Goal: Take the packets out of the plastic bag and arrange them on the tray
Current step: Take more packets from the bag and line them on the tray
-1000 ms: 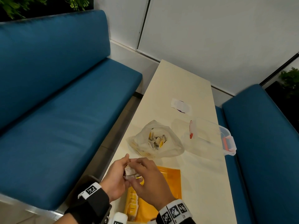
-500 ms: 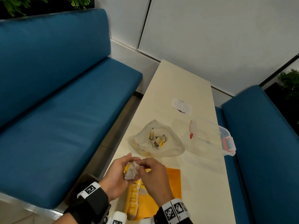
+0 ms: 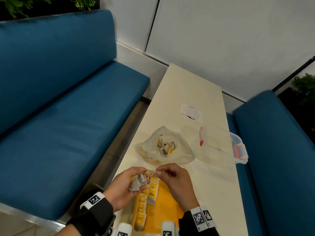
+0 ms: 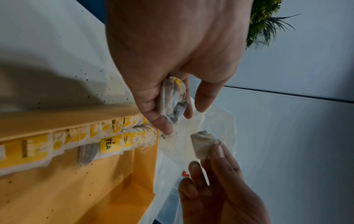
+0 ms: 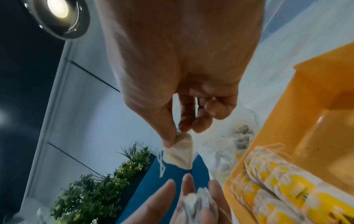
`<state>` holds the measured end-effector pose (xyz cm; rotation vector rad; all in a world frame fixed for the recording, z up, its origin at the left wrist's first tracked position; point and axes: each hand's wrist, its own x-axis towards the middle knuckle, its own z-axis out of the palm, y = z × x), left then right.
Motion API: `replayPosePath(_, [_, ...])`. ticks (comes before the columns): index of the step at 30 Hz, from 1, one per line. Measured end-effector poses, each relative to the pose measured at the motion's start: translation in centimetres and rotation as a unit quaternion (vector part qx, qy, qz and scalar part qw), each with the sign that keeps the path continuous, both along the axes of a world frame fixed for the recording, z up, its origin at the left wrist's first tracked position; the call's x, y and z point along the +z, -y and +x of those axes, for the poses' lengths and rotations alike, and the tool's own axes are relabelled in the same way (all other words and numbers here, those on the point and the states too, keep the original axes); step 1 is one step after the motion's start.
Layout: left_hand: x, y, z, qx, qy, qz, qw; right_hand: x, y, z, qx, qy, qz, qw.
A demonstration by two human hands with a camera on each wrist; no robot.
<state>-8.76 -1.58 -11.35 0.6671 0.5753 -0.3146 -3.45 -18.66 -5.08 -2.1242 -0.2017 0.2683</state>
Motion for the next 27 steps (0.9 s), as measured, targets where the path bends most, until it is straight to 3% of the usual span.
replayPosePath(4, [-0.4, -0.5, -0.1, 0.002, 0.003, 0.029, 1.000, 0.6, 0.9, 0.5, 0.043, 0.002, -0.073, 0.996])
replayPosePath(9, [-0.3, -0.6, 0.1, -0.006, 0.003, 0.057, 0.998, 1.0, 1.8, 0.4, 0.055, -0.098, -0.042, 0.993])
replayPosePath(13, [-0.2, -0.2, 0.0, -0.021, 0.006, 0.062, 0.998, 0.6, 1.8, 0.0, 0.036, -0.095, -0.040, 0.994])
replayPosePath(16, [-0.2, 0.1, 0.0, -0.037, 0.013, 0.075, 0.996, 0.2, 1.6, 0.1, 0.051, -0.073, -0.108, 0.990])
replayPosePath(19, [-0.2, 0.1, 0.1, -0.044, 0.015, 0.080, 0.996, 0.0, 1.6, 0.5, 0.094, -0.086, -0.227, 0.965])
replayPosePath(22, [-0.2, -0.1, 0.4, -0.045, 0.014, 0.074, 0.996, 0.8, 1.7, 0.9, 0.163, -0.075, -0.352, 0.919])
replayPosePath(27, [0.3, -0.2, 0.7, -0.071, 0.038, 0.124, 0.989, 2.6, 2.2, 1.9, 0.226, -0.019, -0.413, 0.882])
